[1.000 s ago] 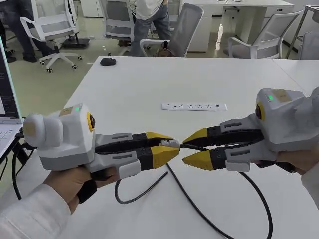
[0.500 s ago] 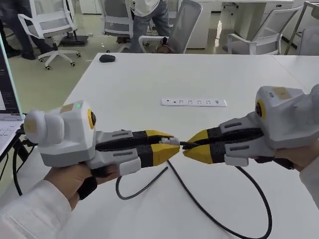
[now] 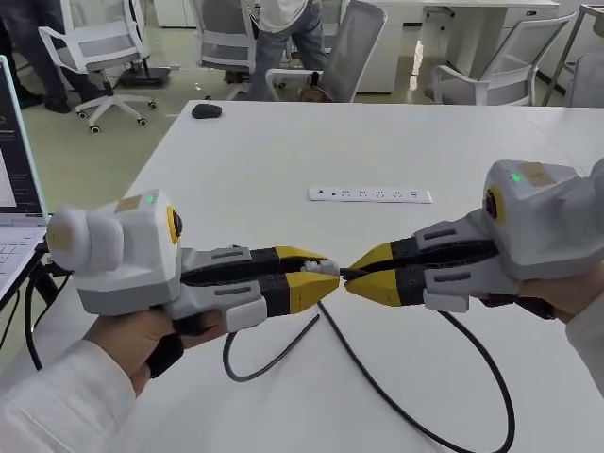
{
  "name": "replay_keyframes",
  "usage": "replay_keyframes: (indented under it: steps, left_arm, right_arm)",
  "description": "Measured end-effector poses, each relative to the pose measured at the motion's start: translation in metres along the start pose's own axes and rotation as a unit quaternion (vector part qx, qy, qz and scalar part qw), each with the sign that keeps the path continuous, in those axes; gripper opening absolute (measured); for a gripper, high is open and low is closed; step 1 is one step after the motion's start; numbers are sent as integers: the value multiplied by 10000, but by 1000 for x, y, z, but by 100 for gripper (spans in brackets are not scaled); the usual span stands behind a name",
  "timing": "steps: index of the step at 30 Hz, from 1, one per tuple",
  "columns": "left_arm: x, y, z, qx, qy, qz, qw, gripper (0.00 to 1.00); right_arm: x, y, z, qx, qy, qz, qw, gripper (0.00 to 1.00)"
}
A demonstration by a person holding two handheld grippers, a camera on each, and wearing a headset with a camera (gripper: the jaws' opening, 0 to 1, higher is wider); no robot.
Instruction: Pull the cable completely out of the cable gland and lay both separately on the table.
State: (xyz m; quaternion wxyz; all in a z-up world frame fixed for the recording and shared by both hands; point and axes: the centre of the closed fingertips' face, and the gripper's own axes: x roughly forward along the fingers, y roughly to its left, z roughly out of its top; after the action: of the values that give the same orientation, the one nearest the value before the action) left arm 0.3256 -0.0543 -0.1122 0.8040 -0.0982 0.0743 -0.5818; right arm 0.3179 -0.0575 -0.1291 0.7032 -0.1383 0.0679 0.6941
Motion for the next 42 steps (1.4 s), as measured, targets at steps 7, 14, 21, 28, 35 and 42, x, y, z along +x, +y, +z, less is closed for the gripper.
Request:
replay_keyframes:
  steps: [7,14,21,28,35,42]
  left_arm:
    - [-2,2,-1,-7,-7,66,10000,16]
    - [-3,4,-1,36,20,81,10000,16]
    - [-5,9,-4,-4,35,135,9999,16]
    - [-12,16,-5,-43,33,228,9997,16]
    - [-21,25,-2,-109,-67,350,9993,16]
    - [-25,29,-2,-148,-104,425,9989,16]
  right_arm:
    - [2,-2,-1,-70,-8,12,10000,2]
    - [2,-3,-3,-25,-22,20,10000,2]
    - [-7,-8,-14,87,51,-84,9999,2]
    - [-21,-14,-33,183,231,-235,9993,2]
    - [-38,-20,-56,333,492,-397,9974,2]
    - [-53,-27,-80,545,723,-566,9943,2]
